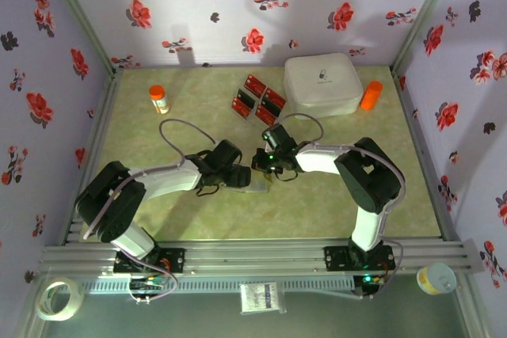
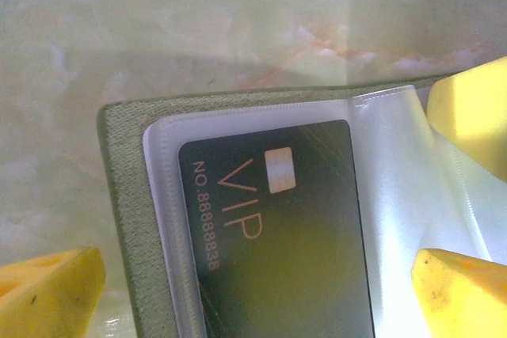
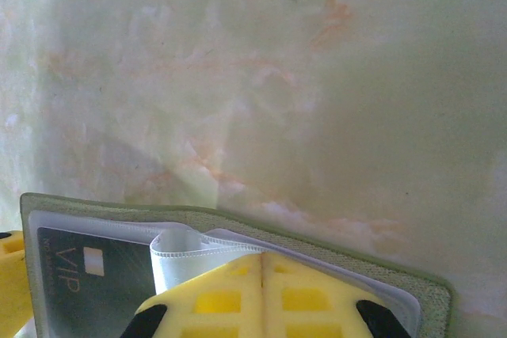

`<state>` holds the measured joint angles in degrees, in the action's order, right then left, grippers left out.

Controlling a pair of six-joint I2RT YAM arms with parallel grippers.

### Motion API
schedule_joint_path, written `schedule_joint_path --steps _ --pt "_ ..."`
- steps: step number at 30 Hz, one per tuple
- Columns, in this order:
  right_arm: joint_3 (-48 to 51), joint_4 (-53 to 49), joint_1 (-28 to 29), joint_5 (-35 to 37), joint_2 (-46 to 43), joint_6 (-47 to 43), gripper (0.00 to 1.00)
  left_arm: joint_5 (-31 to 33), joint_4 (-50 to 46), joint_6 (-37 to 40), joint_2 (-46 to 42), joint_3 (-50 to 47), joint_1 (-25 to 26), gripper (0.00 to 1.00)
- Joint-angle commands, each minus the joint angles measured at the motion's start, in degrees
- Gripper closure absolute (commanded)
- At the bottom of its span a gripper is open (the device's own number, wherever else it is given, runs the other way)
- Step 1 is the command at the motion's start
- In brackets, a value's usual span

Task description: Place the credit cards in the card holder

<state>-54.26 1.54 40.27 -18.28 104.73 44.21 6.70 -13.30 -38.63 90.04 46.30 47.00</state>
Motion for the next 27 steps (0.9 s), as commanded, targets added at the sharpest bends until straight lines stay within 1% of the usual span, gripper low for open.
schedule_joint_path --steps 1,7,15,27 --pt "1.3 -0.3 0.6 -0.9 1.0 1.3 1.0 1.7 0.1 0.7 -3.6 -0.4 0.5 0.0" --pt "1.3 -0.2 0.7 -0.8 1.0 1.4 1.0 0.6 2.0 0.8 -5.0 -0.4 0.6 0.0" --pt "1.4 0.0 0.7 -0.9 1.0 1.7 1.0 -0.1 3.7 0.9 -1.9 -0.4 1.9 0.0" --pt "1.3 0.4 0.8 -1.3 1.1 2.1 1.0 1.6 3.2 1.7 2.0 -1.3 2.2 0.0"
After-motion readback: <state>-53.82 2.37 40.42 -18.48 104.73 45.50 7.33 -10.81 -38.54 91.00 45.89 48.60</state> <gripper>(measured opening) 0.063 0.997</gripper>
